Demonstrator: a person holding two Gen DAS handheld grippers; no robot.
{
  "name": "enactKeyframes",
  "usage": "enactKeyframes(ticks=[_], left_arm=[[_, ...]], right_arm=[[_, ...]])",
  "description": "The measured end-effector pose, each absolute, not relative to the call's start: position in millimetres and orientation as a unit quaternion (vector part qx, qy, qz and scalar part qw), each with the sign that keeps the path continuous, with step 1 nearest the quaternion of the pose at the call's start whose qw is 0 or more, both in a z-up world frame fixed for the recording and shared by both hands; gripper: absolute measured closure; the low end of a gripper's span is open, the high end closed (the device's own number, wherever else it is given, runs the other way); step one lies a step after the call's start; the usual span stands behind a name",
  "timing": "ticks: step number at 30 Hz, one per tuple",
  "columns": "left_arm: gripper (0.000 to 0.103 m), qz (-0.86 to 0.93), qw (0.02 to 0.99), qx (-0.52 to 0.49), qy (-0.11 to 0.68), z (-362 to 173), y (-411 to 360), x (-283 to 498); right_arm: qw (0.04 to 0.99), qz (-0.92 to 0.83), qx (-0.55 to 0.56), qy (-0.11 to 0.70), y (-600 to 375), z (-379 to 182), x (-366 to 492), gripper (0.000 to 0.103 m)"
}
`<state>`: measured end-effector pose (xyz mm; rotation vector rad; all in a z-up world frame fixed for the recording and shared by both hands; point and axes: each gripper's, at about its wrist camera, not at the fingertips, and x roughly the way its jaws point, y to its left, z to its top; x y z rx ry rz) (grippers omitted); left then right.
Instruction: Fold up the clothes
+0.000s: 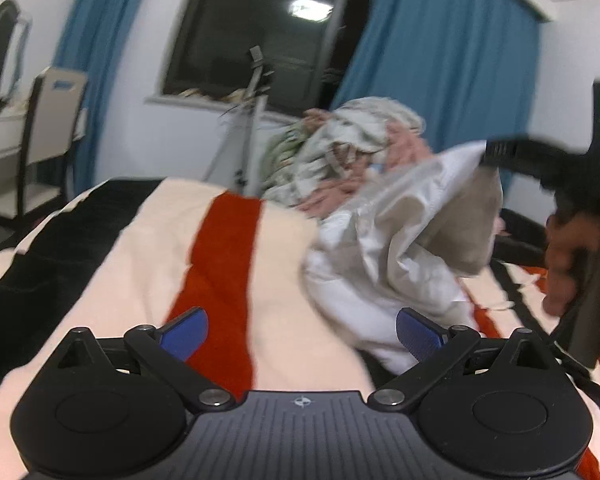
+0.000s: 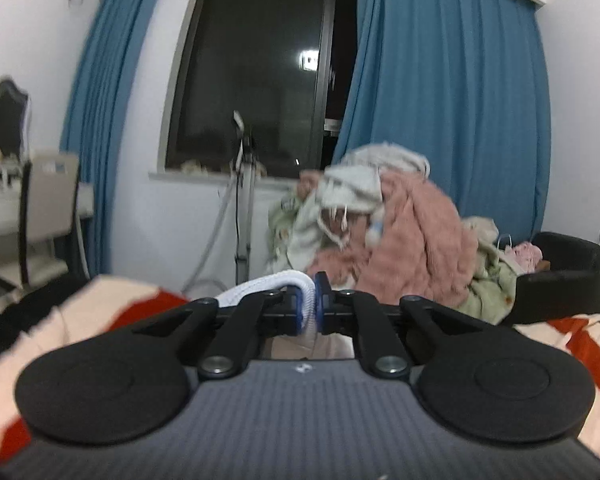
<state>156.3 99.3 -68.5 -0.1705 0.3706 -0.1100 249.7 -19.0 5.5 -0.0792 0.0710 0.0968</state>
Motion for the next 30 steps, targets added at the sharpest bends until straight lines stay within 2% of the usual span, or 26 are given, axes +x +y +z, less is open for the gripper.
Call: enactKeyframes(ticks=[10,15,19,24,30], left_arm=[[0.002,-0.137,0.985,-0.010,0.101,-47.2,44.8,87.6],[0.003,-0.200,0.971,-0.017,0.128,-48.0,19.6,46.3],[0.006,-0.239,0.960,0.043,0.137,-66.1,-30.5,15.1],[0.013,-0.241,0.950,0.139,0.140,-108.5,-107.7,39.9],[0.012,-0.210,0.959,0.151,0.120,-142.9,-173.0,91.5]], right_arm=[[0.992,0.114,-0.029,-0.049,-65.0,71.8,98.8,0.095],[0.989,0.124,-0.016,-0.075,-90.9,75.6,38.0,0.095],[0.988,0.140,0.013,-0.070,-115.6,74.4,18.2,0.095],[0.980,0.157,0.101,-0.065,-156.2,72.9,17.7,0.095],[0.973,0.171,0.148,-0.050,-194.6,48.6,34.2,0.095]])
